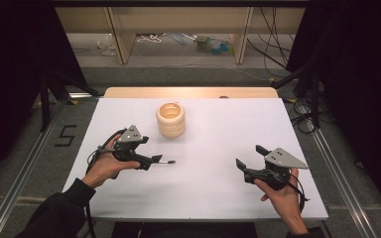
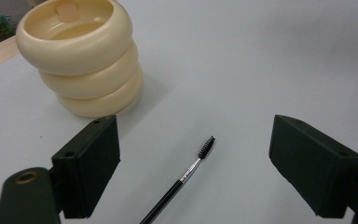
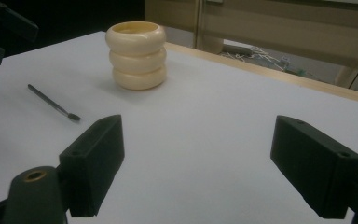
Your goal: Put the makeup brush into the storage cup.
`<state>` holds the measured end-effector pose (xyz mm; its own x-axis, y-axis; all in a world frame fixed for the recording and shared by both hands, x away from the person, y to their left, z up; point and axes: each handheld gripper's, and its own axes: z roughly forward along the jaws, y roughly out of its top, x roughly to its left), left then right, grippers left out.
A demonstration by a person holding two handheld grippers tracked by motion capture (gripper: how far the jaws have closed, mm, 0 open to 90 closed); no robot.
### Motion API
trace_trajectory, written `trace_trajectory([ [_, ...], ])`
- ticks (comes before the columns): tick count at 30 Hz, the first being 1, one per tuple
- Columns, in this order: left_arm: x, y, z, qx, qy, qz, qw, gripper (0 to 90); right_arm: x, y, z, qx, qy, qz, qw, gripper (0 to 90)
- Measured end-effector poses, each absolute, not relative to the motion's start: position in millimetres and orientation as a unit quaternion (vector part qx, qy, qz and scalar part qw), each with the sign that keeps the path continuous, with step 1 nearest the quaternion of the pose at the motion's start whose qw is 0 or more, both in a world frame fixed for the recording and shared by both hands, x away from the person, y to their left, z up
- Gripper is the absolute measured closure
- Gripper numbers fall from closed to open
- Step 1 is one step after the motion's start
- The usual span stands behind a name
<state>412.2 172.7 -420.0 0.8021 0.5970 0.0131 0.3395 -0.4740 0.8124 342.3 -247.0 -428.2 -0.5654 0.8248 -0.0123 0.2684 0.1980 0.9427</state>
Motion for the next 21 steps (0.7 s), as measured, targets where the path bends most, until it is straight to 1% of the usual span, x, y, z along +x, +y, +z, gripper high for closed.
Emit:
trace_trajectory([
  [2,413,169,-422,0.841,0.283,0.146,0.437,16.2,342,-247,-428,0.378,0.725,0.507,0.273,18.6],
  [3,415,171,-421,0.852,0.268,0.15,0.424,16.2,342,-247,-428,0.378,0.725,0.508,0.273,18.6],
  [4,415,169,-421,0.849,0.278,0.146,0.425,16.2,342,-247,-428,0.377,0.724,0.509,0.273,18.7],
  [16,426,163,-426,0.869,0.277,0.134,0.387,16.4,341,-248,-427,0.382,0.729,0.501,0.268,18.7],
  [19,428,162,-430,0.886,0.261,0.13,0.361,16.7,343,-248,-428,0.372,0.727,0.502,0.283,18.6],
  [21,428,162,-431,0.886,0.264,0.128,0.36,16.7,343,-248,-428,0.371,0.728,0.502,0.283,18.6],
])
